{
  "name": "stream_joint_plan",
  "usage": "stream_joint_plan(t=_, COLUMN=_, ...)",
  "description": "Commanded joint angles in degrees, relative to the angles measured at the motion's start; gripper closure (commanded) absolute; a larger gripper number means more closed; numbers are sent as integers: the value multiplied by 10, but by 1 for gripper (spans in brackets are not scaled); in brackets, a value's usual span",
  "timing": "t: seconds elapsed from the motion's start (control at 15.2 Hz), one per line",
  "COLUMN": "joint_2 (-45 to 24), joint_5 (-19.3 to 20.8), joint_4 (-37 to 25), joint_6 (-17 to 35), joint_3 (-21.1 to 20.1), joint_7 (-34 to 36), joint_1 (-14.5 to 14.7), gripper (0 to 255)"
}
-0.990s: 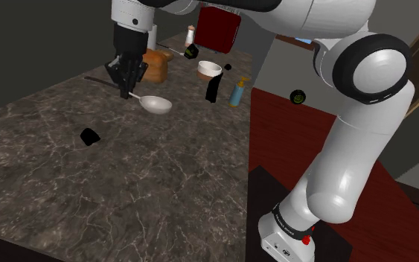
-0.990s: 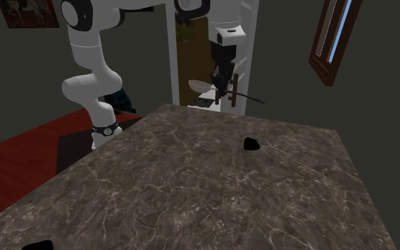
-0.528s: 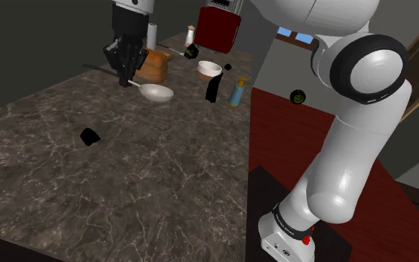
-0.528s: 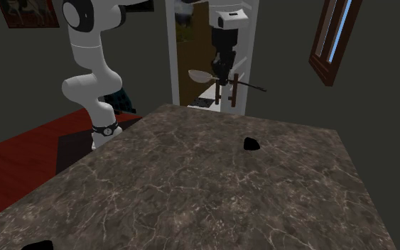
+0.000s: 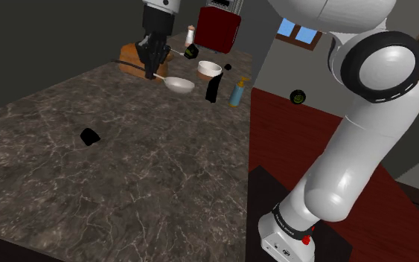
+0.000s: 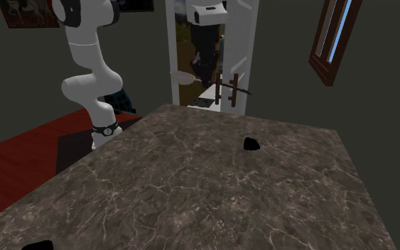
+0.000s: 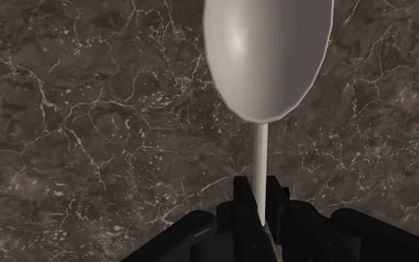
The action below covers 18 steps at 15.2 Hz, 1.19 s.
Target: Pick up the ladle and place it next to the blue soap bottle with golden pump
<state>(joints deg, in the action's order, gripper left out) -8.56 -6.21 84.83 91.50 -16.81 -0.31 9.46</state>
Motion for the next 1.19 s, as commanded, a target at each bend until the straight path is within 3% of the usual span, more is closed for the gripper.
stream_joint_plan(t=0.0, joint_2=17, joint_5=-6, joint_4=22, joint_6=2, joint_3=12, joint_7=-31, joint_1=-18, gripper=255)
stream_joint_plan(t=0.53, joint_2=47, joint_5=-12, joint_4=55, joint_6=-10, joint_3=61, joint_7=-140, joint_1=-79, gripper=255)
stream_joint_plan(t=1.12, joint_2=35, joint_5=-5, joint_4=35, joint_6=-33, joint_3=117, joint_7=-256, joint_1=-142, gripper=255)
